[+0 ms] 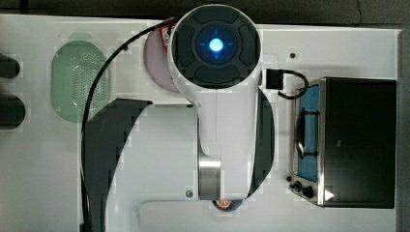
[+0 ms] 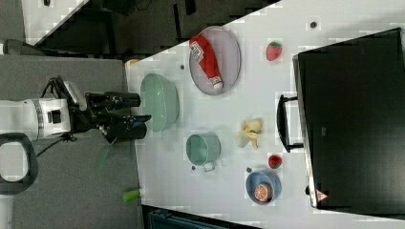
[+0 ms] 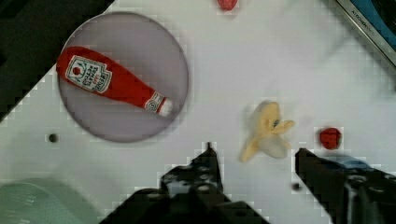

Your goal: Pick banana from table and place on oven.

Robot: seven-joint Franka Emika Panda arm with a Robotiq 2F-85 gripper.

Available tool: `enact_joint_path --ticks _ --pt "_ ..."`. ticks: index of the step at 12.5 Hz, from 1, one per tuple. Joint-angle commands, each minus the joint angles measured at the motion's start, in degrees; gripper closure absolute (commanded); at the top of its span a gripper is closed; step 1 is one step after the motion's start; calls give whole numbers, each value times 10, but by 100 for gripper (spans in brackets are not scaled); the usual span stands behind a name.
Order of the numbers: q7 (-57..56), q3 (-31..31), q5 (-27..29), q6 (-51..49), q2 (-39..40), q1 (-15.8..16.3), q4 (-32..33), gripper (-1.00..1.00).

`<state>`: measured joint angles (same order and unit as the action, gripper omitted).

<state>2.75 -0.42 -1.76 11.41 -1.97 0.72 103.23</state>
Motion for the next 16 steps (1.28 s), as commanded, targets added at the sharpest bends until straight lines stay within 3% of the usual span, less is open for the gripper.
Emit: enact_joint_path --ticks 1,3,7,16 --pt "1 29 -7 -74 -241 -14 150 -59" --pt "1 30 -7 -74 -241 -14 151 -99" --pt "1 29 -7 -35 -213 -14 171 -100" --pt "1 30 -7 248 -25 -14 294 -100"
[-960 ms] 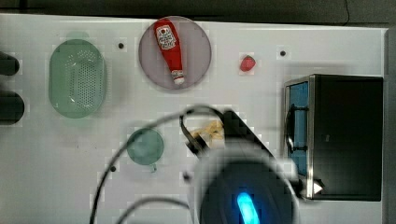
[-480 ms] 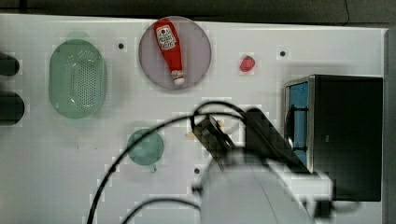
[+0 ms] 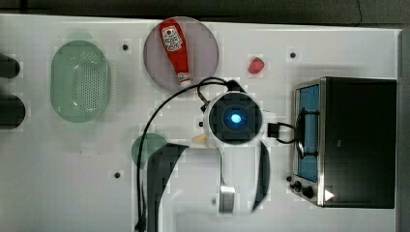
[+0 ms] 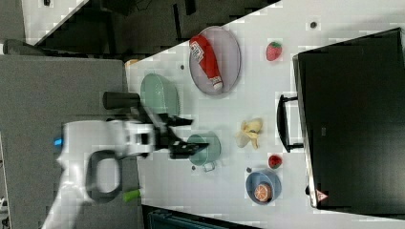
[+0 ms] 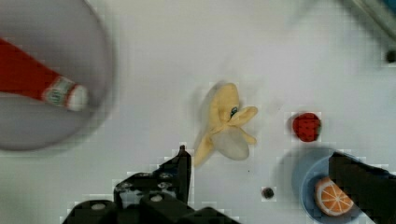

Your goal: Pick banana from table and place on oven.

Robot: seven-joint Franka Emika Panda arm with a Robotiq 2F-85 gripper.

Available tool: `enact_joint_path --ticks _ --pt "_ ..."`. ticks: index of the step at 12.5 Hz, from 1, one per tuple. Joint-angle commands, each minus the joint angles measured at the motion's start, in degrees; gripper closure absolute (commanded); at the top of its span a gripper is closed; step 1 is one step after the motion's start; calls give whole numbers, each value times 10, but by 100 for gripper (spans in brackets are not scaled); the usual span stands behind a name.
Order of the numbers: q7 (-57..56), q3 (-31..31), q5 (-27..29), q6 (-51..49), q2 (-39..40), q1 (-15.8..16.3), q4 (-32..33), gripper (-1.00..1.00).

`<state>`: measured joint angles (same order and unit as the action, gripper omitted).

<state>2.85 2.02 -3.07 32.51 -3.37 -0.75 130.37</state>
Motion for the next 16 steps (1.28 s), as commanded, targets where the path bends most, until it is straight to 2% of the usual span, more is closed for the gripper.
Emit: enact_joint_path --ticks 1,6,13,14,16 --pt "0 6 6 71 11 1 34 -100" --pt "0 6 6 238 114 1 88 -100" --pt "0 7 6 360 220 0 110 -100" --pt "0 7 6 375 228 0 110 -92" --pt "0 8 6 389 236 0 110 -43"
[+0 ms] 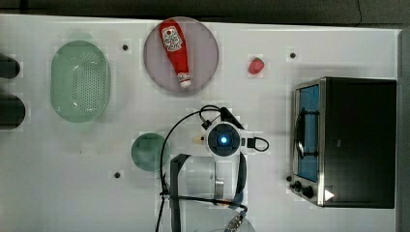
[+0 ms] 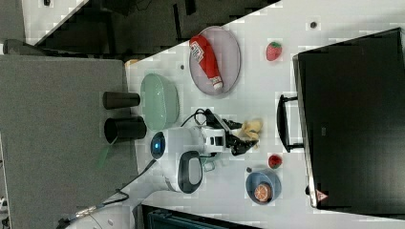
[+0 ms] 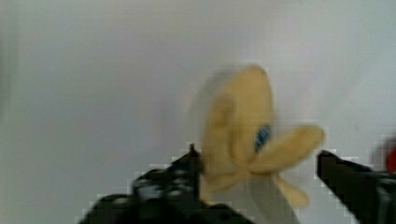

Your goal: Pick banana from table and place on oven.

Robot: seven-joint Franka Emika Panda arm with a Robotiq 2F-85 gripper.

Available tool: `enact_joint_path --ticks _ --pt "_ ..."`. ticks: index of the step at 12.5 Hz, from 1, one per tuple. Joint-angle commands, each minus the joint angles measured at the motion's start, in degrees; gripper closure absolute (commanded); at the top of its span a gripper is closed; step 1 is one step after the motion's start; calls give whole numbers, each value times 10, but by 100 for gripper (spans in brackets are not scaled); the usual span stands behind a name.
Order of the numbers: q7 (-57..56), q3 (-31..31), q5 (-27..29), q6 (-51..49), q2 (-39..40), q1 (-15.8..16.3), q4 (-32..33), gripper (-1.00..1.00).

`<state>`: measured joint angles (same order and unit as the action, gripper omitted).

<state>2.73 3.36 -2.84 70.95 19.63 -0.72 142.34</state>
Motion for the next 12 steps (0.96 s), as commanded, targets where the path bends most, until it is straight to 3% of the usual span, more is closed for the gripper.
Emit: enact_joint_path --ticks 1,4,8,12 --pt "1 -6 4 6 6 0 -10 -18" --pt "1 -8 4 19 4 0 -10 47" --pt "2 -11 4 2 -49 0 -11 47" --pt "2 -15 4 -202 -209 1 -39 47"
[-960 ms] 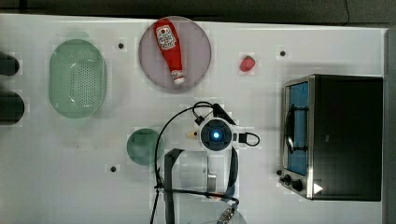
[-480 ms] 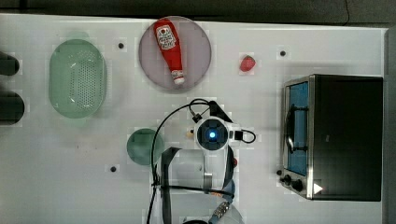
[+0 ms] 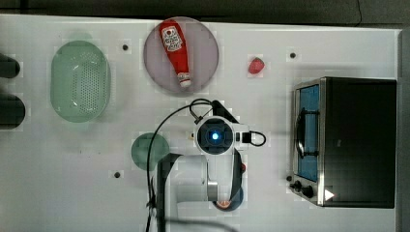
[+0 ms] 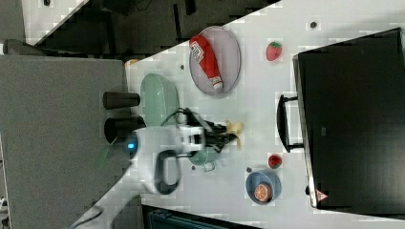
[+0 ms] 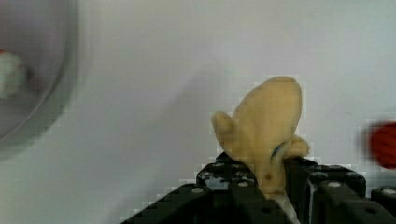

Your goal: Pick banana from table and place on oven.

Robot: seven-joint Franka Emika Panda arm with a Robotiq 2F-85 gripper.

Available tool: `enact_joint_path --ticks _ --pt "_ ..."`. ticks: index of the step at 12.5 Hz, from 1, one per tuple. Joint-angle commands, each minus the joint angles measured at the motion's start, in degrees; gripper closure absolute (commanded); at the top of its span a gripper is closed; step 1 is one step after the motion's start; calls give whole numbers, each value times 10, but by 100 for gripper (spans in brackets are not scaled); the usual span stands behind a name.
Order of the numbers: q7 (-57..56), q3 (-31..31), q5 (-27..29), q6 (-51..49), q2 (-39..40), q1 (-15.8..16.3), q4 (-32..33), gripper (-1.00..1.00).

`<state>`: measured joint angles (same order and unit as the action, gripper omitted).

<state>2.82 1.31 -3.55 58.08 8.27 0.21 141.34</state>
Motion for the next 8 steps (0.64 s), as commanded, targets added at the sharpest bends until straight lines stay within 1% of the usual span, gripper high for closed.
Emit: enact_joint_path --ticks 1,3,5,7,8 --pt "1 5 11 -143 -138 -8 -50 47" --pt "1 3 11 -280 -203 -5 -112 47" --pt "1 0 12 -399 -239 -5 -181 47" --pt "1 0 11 -475 -243 -6 -245 47" --pt "1 4 11 -486 -236 -9 -268 47"
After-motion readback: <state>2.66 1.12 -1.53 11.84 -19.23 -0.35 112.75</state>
